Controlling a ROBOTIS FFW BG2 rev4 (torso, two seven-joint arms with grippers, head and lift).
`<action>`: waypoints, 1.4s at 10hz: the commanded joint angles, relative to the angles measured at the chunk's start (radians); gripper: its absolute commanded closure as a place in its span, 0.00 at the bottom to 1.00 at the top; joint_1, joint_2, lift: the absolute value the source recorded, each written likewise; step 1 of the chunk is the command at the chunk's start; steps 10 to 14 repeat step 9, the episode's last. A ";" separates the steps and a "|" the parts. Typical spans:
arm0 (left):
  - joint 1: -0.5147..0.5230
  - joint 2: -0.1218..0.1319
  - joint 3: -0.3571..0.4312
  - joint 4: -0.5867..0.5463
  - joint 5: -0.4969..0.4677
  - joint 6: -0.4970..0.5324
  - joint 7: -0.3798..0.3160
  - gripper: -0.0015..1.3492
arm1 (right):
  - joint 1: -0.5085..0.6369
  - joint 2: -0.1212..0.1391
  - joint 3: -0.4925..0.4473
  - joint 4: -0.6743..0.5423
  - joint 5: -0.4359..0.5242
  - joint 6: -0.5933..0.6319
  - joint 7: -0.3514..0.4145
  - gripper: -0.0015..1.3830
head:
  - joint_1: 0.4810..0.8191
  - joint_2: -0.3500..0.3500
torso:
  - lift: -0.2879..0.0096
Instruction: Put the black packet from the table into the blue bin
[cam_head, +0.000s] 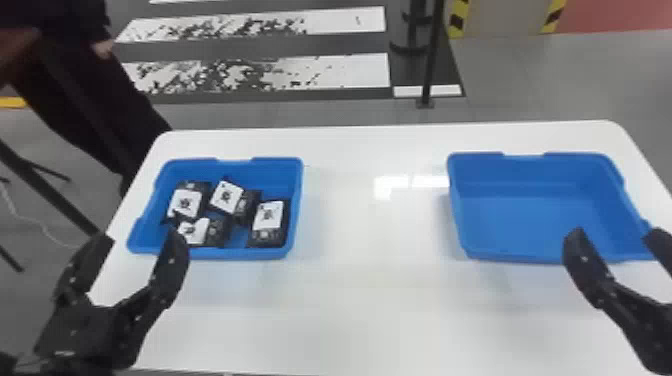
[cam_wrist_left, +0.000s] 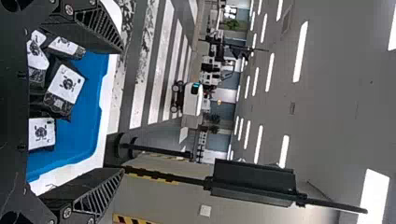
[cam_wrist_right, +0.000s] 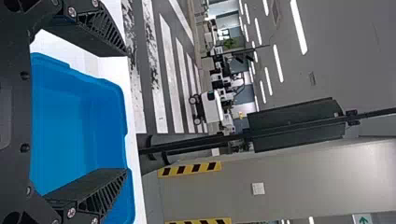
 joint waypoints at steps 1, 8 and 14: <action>0.002 0.000 0.000 -0.001 0.003 0.000 0.001 0.09 | 0.003 0.001 0.000 -0.001 0.000 0.000 0.000 0.10 | 0.63 0.64 | 0.60; 0.005 0.002 -0.002 0.002 0.011 -0.007 0.001 0.09 | 0.012 0.001 0.000 -0.003 -0.004 0.000 0.000 0.10 | 0.63 0.64 | 0.60; 0.007 0.002 0.000 0.002 0.013 -0.007 -0.001 0.09 | 0.012 0.001 0.000 -0.006 -0.004 0.000 0.000 0.10 | 0.63 0.64 | 0.60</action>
